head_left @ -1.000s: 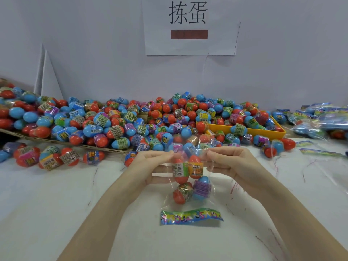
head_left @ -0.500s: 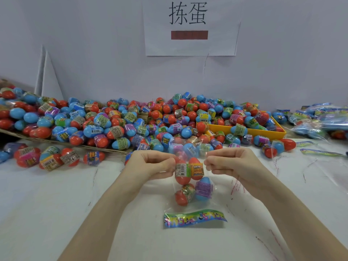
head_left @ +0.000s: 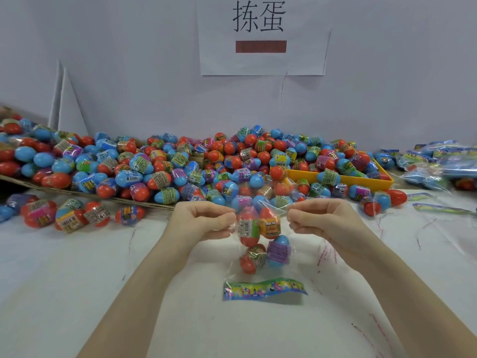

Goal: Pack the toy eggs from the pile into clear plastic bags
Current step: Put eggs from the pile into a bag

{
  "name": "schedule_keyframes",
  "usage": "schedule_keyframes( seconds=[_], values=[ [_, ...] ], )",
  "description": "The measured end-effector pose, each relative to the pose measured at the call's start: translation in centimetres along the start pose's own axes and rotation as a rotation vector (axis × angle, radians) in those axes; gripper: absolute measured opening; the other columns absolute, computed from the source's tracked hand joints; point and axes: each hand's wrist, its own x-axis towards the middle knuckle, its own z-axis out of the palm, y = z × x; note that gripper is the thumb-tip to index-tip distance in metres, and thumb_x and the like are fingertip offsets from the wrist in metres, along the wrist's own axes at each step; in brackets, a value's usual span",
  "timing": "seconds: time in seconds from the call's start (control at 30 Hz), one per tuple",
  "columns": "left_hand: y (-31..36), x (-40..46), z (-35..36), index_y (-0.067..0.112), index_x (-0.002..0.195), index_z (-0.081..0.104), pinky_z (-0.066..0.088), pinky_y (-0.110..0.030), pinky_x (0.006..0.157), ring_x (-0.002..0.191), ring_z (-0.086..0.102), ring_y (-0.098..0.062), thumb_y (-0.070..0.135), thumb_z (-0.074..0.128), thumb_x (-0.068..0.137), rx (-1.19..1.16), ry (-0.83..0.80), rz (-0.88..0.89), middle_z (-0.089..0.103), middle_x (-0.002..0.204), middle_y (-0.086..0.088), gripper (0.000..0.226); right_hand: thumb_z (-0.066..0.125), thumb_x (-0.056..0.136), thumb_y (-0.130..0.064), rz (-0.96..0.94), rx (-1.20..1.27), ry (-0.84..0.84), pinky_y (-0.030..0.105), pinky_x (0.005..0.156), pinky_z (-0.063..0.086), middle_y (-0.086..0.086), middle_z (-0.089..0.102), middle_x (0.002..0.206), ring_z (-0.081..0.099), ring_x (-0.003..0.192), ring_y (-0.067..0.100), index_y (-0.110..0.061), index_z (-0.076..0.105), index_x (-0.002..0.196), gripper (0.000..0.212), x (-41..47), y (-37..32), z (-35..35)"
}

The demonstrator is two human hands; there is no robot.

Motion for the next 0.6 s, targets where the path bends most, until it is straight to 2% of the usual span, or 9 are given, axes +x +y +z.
schedule_keyframes(
  seconds=[0.13, 0.27, 0.4, 0.53, 0.6],
  values=[
    [-0.18, 0.08, -0.14, 0.013, 0.068, 0.074, 0.052, -0.017, 0.052, 0.055, 0.066, -0.011, -0.006, 0.068, 0.072, 0.024, 0.010, 0.071, 0.070, 0.061, -0.003, 0.020, 0.066, 0.078, -0.004, -0.056, -0.077, -0.006, 0.015, 0.052, 0.051, 0.002, 0.070, 0.063, 0.066, 0.058, 0.009, -0.016, 0.071, 0.071, 0.015, 0.14, 0.35, 0.17],
    [-0.27, 0.11, -0.34, 0.019, 0.066, 0.077, 0.052, -0.017, 0.053, 0.056, 0.066, -0.010, 0.002, 0.070, 0.062, -0.022, -0.049, 0.050, 0.067, 0.060, 0.001, 0.019, 0.063, 0.081, -0.005, -0.066, -0.088, -0.057, 0.018, 0.050, 0.052, 0.003, 0.073, 0.070, 0.070, 0.067, 0.014, -0.012, 0.067, 0.077, 0.010, 0.09, 0.48, 0.11],
    [-0.23, 0.08, -0.68, 0.016, 0.063, 0.076, 0.052, -0.016, 0.052, 0.055, 0.068, -0.013, 0.004, 0.067, 0.055, -0.077, -0.082, 0.021, 0.071, 0.062, -0.003, 0.017, 0.064, 0.078, -0.005, -0.078, -0.037, -0.084, 0.017, 0.051, 0.052, 0.007, 0.073, 0.071, 0.071, 0.067, 0.016, -0.011, 0.068, 0.077, 0.007, -0.03, 0.42, -0.01],
    [-0.33, 0.22, -0.99, 0.013, 0.057, 0.075, 0.052, -0.016, 0.048, 0.052, 0.067, -0.014, -0.001, 0.064, 0.056, -0.102, -0.091, -0.004, 0.069, 0.058, -0.005, 0.018, 0.068, 0.066, -0.014, -0.096, -0.013, -0.135, 0.019, 0.052, 0.053, 0.010, 0.072, 0.071, 0.071, 0.067, 0.019, -0.010, 0.069, 0.075, 0.010, -0.35, 0.17, -0.20],
    [-0.43, 0.19, -1.03, 0.012, 0.055, 0.074, 0.051, -0.016, 0.046, 0.049, 0.066, -0.014, -0.001, 0.064, 0.055, -0.129, -0.111, -0.021, 0.067, 0.055, -0.005, 0.017, 0.068, 0.070, -0.010, -0.121, -0.025, -0.139, 0.019, 0.053, 0.053, 0.012, 0.072, 0.072, 0.071, 0.067, 0.021, -0.011, 0.069, 0.074, 0.005, -0.48, 0.07, -0.17]
  ],
)
